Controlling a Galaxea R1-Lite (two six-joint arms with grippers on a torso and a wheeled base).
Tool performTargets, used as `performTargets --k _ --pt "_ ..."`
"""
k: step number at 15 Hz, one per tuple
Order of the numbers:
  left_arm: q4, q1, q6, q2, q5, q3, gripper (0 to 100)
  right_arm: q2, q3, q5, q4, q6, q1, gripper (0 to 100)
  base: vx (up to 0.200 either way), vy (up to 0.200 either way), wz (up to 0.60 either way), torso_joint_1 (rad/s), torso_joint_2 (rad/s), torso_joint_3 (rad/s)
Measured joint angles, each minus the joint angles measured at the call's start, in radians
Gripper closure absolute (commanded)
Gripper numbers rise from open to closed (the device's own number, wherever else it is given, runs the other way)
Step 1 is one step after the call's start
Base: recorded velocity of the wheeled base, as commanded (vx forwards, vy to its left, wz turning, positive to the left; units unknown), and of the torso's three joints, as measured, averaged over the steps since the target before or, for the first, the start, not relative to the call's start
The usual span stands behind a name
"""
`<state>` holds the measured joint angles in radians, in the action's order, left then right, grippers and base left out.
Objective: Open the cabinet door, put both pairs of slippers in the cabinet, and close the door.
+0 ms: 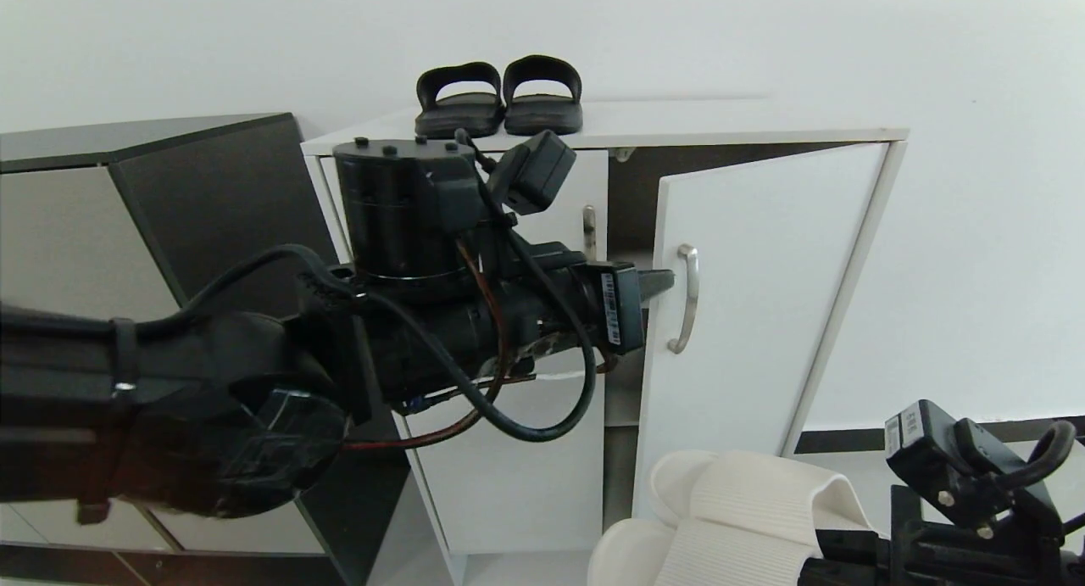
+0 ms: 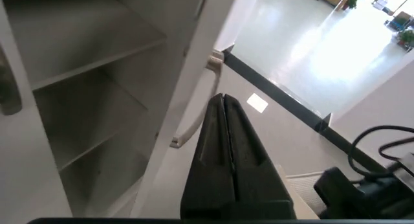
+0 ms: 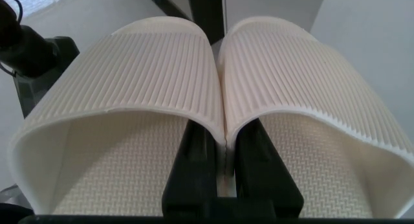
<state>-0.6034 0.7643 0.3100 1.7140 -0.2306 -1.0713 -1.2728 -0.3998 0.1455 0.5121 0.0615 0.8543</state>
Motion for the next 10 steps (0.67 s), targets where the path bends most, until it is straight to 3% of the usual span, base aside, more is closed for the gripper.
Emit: performTargets --k 5,7,10 --pt "-0.094 -0.121 0.005 -0.04 -0.02 0.04 100 0.001 0.0 0.0 0.0 -0.02 0.0 100 0.0 0.0 0.0 0.0 0.0 0.0" --pt "-0.126 -0.147 0.009 0.003 -0.025 -0.002 100 0.001 0.0 -0.001 0.0 -0.027 0.001 100 0.0 0.0 0.0 0.0 0.0 0.0" --pt "-0.071 -0.158 0.01 0.062 -0.058 -0.077 100 0.001 0.007 -0.002 0.0 -0.028 0.001 100 0.0 0.0 0.0 0.0 0.0 0.0"
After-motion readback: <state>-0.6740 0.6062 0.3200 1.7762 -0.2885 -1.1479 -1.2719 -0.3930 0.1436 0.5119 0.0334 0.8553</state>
